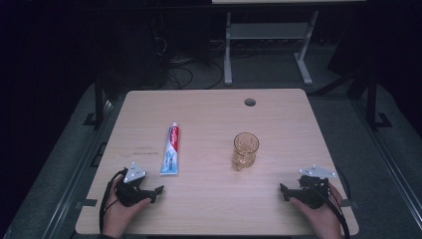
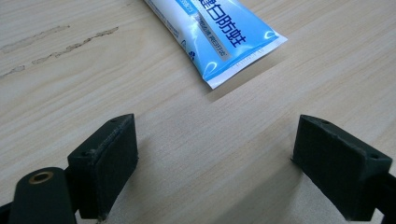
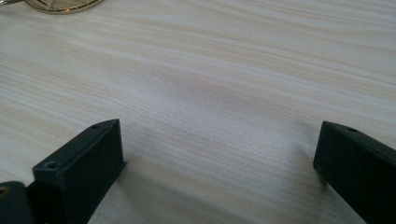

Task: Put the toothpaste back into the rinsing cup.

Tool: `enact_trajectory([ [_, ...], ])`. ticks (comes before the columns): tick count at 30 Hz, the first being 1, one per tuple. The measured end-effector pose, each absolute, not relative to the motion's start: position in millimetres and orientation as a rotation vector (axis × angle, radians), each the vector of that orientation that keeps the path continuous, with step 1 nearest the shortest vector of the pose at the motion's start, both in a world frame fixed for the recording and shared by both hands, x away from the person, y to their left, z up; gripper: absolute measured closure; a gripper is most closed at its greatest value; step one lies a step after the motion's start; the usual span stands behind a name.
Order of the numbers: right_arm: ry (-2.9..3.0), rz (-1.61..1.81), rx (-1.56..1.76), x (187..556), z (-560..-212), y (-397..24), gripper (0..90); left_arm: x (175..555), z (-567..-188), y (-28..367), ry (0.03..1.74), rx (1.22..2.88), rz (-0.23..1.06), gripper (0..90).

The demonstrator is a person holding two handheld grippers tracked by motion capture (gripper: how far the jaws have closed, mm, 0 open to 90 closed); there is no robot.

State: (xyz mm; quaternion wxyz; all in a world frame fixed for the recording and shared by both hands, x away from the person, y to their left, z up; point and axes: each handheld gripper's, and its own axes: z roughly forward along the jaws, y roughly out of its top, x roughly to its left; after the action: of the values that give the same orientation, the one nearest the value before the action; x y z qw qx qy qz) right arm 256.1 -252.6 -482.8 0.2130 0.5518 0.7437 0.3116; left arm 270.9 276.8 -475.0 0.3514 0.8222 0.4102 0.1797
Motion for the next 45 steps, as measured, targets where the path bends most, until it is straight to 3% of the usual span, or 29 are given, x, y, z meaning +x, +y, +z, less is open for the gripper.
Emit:
enact_trajectory([
  [8, 2.070, 0.867, 1.524, 256, -483, -253, 0.8, 270, -475, 278, 1.076, 2.112, 0.458, 14.7],
  [16, 2.078, 0.872, 1.515, 257, -483, -254, 0.8, 268, -467, 284, 1.076, 2.080, 0.426, 32.2],
  [25, 2.078, 0.872, 1.515, 257, -483, -254, 0.8, 272, -450, 281, 1.055, 2.049, 0.390, 70.1],
  [26, 2.078, 0.872, 1.515, 257, -483, -254, 0.8, 273, -449, 281, 1.057, 2.050, 0.380, 70.1],
  [27, 2.078, 0.872, 1.516, 257, -483, -254, 0.8, 274, -448, 280, 1.060, 2.040, 0.368, 80.5],
  [29, 2.079, 0.872, 1.515, 257, -483, -254, 0.8, 277, -445, 279, 1.065, 2.021, 0.342, 89.4],
  [45, 2.079, 0.872, 1.514, 257, -483, -254, 0.8, 314, -429, 249, 1.017, 2.019, 0.329, 90.0],
])
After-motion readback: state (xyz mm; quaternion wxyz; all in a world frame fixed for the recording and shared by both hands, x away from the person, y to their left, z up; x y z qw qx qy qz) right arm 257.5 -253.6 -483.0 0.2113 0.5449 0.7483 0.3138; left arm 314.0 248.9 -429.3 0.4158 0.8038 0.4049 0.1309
